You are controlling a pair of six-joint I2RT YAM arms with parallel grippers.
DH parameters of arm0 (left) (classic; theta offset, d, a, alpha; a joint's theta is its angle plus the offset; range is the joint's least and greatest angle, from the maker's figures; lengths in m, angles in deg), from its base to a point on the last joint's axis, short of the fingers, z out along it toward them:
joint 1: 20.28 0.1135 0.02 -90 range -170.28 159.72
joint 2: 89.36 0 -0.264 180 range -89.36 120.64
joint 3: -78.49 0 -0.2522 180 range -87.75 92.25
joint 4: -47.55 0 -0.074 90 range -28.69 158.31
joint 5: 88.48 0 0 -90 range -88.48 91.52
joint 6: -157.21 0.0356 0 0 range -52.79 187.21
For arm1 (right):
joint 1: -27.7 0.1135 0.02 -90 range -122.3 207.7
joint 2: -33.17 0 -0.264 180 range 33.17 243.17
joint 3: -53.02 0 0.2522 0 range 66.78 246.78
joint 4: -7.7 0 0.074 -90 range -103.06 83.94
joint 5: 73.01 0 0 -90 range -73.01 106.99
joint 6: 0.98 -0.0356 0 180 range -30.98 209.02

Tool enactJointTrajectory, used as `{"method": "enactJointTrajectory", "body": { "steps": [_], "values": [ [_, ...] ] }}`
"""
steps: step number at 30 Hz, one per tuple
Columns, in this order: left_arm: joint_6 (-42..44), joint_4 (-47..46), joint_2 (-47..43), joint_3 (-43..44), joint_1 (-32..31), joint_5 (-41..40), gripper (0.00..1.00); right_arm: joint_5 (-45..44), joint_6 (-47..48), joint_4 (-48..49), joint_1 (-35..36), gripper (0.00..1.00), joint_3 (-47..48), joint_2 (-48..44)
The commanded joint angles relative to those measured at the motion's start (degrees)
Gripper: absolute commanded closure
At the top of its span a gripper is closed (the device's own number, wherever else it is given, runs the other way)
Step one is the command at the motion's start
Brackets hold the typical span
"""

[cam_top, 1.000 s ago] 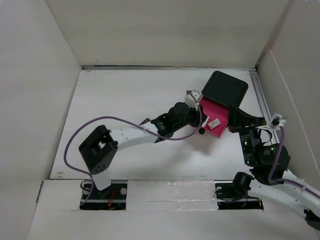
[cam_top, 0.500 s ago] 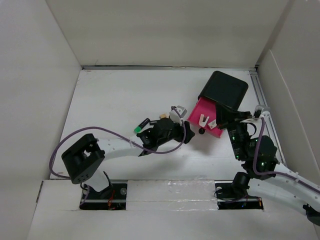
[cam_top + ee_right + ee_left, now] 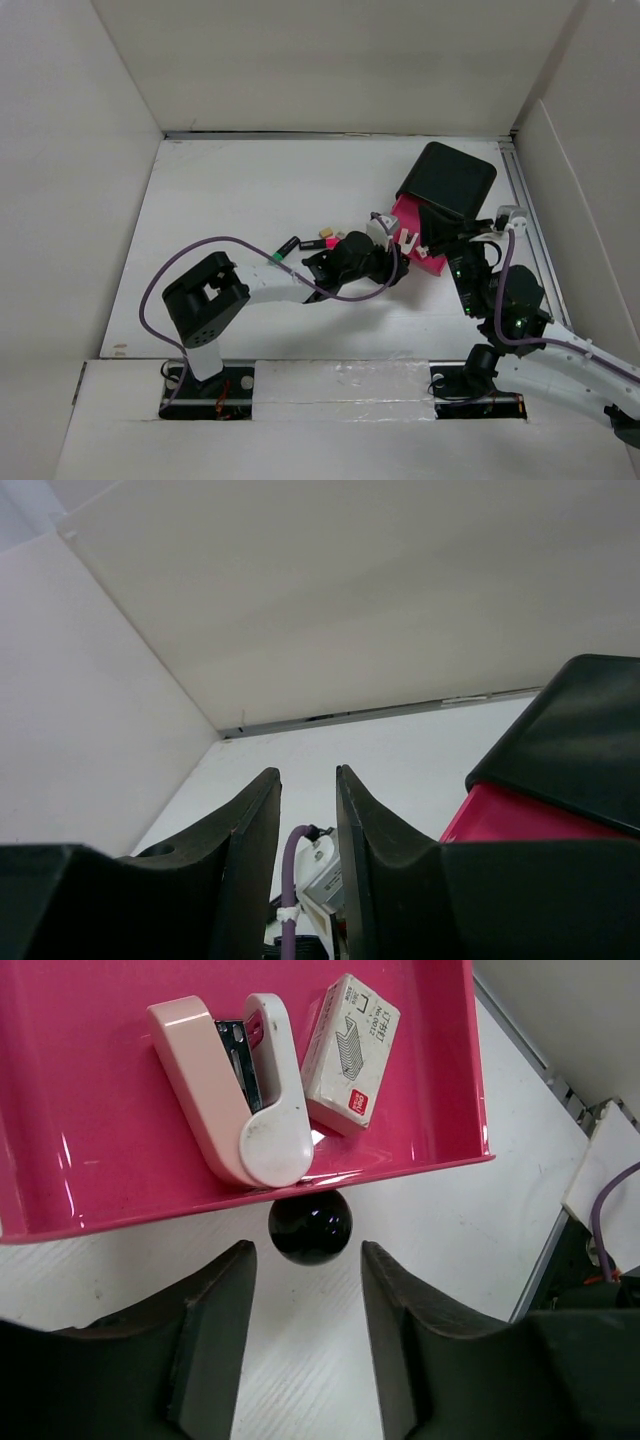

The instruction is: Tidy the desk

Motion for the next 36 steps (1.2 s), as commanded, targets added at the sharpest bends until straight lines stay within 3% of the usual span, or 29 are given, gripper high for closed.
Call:
{"method": "enactJointTrajectory", "body": {
  "steps": [1,3,6,12,23,36],
  "values": [
    [0.7,-1.8,0.8,2.8,-0.2,0.5,0.60,0.4,0.4,0.3,-0.1,0.65,2.6,0.0],
    [0.9,-1.6,1.2,3.5,-0.2,0.3,0.70,0.3,0.7,0.7,-0.1,0.65,2.4,0.0],
    [0.8,-2.2,1.5,3.7,-0.2,0.4,0.77,0.9,0.6,0.4,-0.1,0.65,2.7,-0.2],
    [0.4,-2.8,1.2,4.1,-0.7,-0.2,0.83,1.0,0.5,0.3,-0.1,0.65,2.7,-0.3],
    [0.0,-4.0,0.3,5.1,-0.7,-2.2,0.85,1.5,0.4,0.2,-0.1,0.66,2.7,-0.8],
    [1.0,-2.7,3.6,12.2,-1.2,-6.8,0.86,1.8,0.2,-0.3,-0.1,0.66,2.5,-2.2]
  ]
}}
